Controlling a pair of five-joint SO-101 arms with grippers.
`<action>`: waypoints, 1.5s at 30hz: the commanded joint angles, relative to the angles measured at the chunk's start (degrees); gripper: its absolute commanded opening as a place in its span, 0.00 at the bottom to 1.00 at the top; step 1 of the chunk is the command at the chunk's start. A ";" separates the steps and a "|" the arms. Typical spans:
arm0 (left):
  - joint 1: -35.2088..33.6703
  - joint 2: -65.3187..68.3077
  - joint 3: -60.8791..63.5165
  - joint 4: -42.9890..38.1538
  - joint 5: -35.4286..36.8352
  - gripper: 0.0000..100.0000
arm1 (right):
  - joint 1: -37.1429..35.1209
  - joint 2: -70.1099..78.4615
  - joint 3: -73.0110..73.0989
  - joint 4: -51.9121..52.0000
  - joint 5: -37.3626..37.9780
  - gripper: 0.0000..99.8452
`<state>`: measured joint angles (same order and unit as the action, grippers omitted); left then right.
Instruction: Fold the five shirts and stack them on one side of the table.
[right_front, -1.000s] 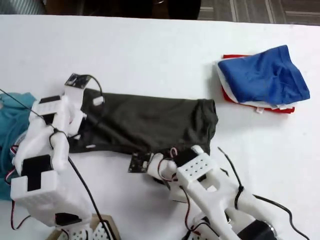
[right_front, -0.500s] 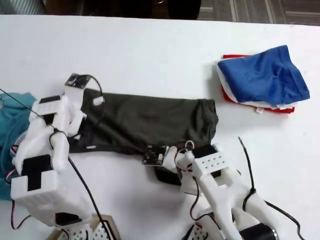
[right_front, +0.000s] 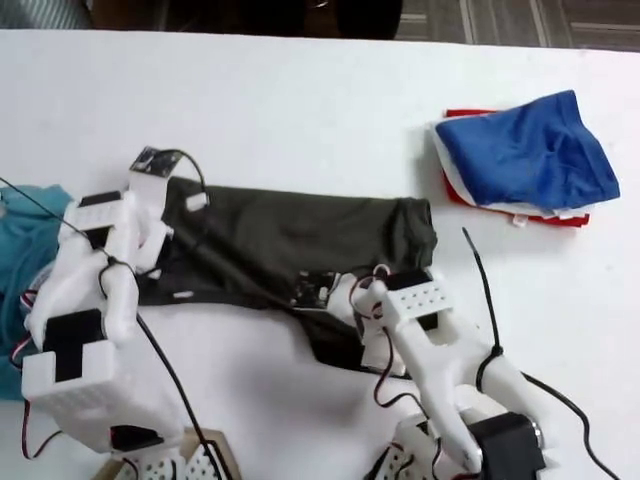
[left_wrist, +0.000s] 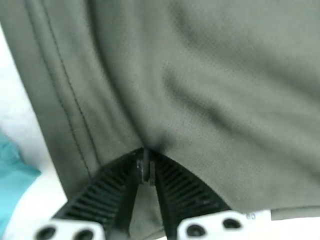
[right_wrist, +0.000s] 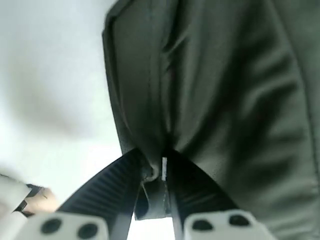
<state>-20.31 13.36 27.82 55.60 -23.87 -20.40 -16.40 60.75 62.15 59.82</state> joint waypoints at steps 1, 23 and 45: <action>-0.35 0.00 0.31 -2.64 -0.09 0.03 | 0.75 1.54 -3.16 3.47 0.26 0.02; -0.35 0.00 0.31 -2.64 -0.09 0.03 | 9.27 29.76 -62.42 14.46 0.18 0.02; -0.35 0.00 0.31 -2.64 -0.09 0.03 | 16.04 53.23 -106.73 27.91 -20.04 0.20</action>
<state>-20.31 13.36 27.82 55.52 -23.87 -5.19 37.93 -42.46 87.38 42.15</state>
